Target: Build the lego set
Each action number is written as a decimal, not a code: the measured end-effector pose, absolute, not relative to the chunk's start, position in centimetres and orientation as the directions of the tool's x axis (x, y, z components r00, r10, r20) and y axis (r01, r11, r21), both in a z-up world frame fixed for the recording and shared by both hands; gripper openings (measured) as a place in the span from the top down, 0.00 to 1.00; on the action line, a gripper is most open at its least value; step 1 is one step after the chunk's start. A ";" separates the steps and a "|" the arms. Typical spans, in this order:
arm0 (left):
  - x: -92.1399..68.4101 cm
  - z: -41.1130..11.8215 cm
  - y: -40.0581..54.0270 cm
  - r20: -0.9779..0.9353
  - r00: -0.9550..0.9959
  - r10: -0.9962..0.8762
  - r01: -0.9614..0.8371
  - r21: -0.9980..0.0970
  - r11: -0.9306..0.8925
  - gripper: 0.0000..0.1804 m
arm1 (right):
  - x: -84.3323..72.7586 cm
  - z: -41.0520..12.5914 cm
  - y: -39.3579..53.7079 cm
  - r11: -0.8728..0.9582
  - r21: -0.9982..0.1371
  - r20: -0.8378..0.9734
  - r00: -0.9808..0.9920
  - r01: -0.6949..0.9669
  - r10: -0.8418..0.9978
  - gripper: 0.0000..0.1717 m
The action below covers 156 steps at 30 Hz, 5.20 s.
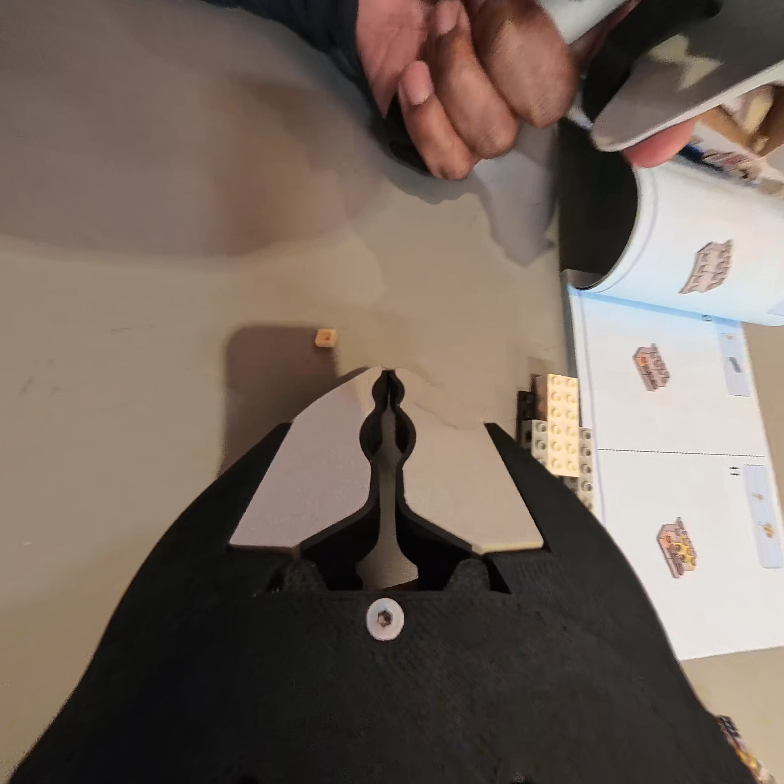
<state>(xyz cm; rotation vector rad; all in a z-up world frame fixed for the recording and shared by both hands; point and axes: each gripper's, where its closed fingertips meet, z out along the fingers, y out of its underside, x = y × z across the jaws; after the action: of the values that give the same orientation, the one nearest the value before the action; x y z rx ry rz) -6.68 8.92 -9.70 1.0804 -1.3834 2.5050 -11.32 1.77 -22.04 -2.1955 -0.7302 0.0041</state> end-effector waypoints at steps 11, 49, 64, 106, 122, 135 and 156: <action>-6.8 -9.8 8.6 0.604 -0.752 -0.263 -0.384 -0.726 -0.571 0.91 | -14.0 -22.7 1.7 -0.526 -0.707 0.115 0.810 0.473 0.575 0.86; -6.7 -10.0 8.4 0.583 -0.753 -0.306 -0.365 -0.756 -0.543 0.91 | -7.0 -22.9 3.7 -0.677 -0.663 0.220 0.948 0.318 0.229 0.95; -6.9 -9.7 8.2 0.489 -0.778 -0.394 -0.269 -0.826 -0.495 0.91 | -7.8 -17.7 4.3 -0.372 -0.828 0.358 0.906 0.420 0.226 0.88; -5.4 -7.0 6.3 0.159 -0.868 -0.470 0.066 -0.903 -0.426 0.91 | -6.6 -21.8 7.7 -0.514 -0.708 0.349 0.873 0.484 0.341 0.87; -5.7 -6.7 5.7 0.127 -0.876 -0.465 0.075 -0.916 -0.393 0.91 | -7.0 -22.2 7.9 -0.540 -0.716 0.233 0.880 0.443 0.413 0.83; -5.4 -7.1 5.5 0.130 -0.872 -0.472 0.067 -0.924 -0.377 0.91 | -7.4 -21.7 7.9 -0.498 -0.732 0.252 0.864 0.465 0.436 0.84; -5.6 -6.9 5.4 0.140 -0.861 -0.489 0.056 -0.930 -0.364 0.91 | -7.2 -22.6 8.5 -0.581 -0.706 0.186 0.897 0.406 0.400 0.92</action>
<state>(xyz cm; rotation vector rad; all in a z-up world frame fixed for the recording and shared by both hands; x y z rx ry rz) -5.60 5.40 -6.86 0.7110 -1.9003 2.8312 -7.22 8.51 -22.55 -2.2514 -0.5740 -0.0081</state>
